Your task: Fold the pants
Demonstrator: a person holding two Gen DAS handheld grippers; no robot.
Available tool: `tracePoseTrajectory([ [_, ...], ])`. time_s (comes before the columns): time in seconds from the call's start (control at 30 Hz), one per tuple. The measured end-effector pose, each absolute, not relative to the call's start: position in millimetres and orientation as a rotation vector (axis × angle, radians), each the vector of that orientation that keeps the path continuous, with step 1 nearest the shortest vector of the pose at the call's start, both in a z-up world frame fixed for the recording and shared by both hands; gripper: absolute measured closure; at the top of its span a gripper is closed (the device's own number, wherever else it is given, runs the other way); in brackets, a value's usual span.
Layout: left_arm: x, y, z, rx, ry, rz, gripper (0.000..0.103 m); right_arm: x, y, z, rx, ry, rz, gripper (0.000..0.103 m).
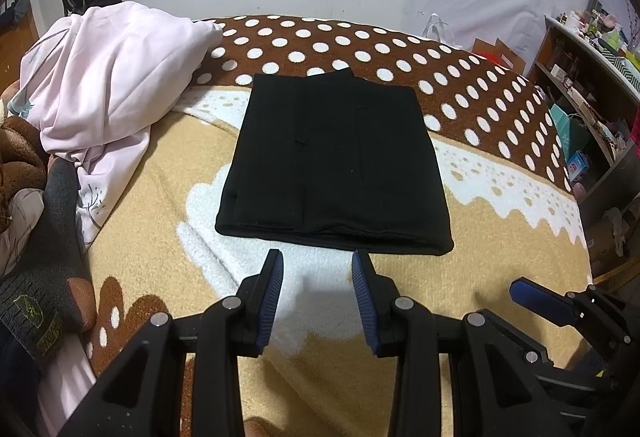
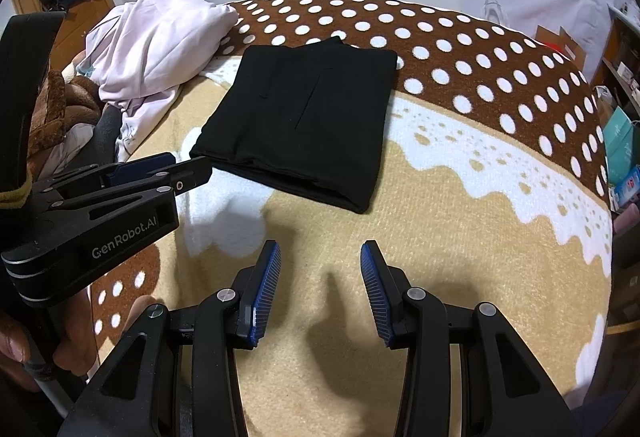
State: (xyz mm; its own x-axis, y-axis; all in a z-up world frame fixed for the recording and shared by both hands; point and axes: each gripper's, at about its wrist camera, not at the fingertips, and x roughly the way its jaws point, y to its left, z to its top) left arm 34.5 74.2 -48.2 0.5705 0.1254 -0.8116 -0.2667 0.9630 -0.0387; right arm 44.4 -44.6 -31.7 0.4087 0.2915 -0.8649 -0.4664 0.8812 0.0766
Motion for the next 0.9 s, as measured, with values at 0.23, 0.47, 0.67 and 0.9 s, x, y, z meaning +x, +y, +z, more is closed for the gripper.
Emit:
tracePoseTrajectory([
  [0.23,34.4,74.1,-47.7,-0.164,0.936,0.231,0.065,43.8,-43.9,-31.5,-0.185,1.047,0.480,0.060],
  [0.47,34.8,72.8,-50.7,-0.173,0.945,0.220,0.065,43.4,-43.5,-32.0,-0.188,1.046,0.481,0.060],
  [0.67,34.9,70.5,-51.9,-0.165,0.949,0.218,0.065,43.1,-43.4,-32.2,-0.186,1.049,0.481,0.060],
  [0.9,35.8,72.2,-50.7,-0.167,0.949,0.221,0.065,42.8,-43.1,-32.3,-0.186,1.049,0.483,0.060],
])
